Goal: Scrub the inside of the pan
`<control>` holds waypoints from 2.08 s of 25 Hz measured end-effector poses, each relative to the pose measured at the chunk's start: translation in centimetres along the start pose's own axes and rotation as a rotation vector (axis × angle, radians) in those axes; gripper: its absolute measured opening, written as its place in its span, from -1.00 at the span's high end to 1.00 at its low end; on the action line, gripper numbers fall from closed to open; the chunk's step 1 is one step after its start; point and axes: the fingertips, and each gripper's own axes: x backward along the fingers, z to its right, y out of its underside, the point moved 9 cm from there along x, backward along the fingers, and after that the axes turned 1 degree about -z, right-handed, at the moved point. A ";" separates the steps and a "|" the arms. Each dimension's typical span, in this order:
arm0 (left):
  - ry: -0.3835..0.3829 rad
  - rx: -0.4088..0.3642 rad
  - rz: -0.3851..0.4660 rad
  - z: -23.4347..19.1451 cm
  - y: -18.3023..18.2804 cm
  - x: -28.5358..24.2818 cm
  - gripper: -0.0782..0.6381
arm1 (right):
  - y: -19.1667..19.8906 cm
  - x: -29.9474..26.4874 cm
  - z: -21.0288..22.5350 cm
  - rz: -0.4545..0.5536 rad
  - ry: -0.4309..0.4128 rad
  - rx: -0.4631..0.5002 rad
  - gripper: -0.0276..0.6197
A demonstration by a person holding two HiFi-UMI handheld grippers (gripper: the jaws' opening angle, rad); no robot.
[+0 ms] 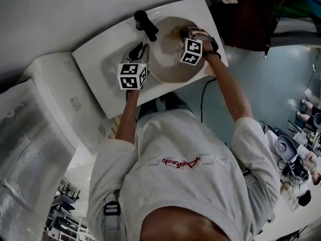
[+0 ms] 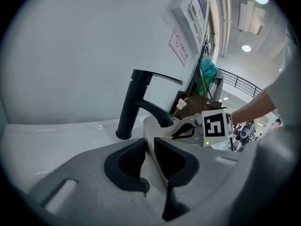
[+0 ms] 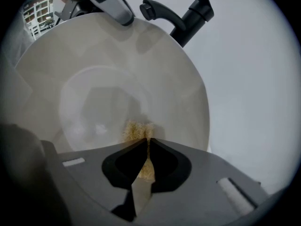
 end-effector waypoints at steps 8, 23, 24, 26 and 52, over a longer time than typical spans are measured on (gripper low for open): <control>0.000 0.000 0.002 0.0 0.0 0.0 0.62 | 0.8 0.7 -2.0 -0.015 -0.043 0.037 0.83; -0.015 -0.004 0.011 0.1 0.2 0.0 0.62 | 1.9 2.8 -7.0 -0.022 -0.145 0.116 0.83; -0.016 -0.004 0.011 0.1 0.2 0.0 0.62 | 1.8 2.9 -7.2 -0.020 -0.156 0.125 0.83; -0.019 -0.005 0.012 0.1 0.2 0.0 0.63 | 1.6 3.2 -7.8 -0.018 -0.176 0.138 0.83; -0.023 -0.030 -0.010 0.3 -0.2 0.4 0.60 | -1.4 6.0 -11.0 0.107 -0.270 0.097 0.83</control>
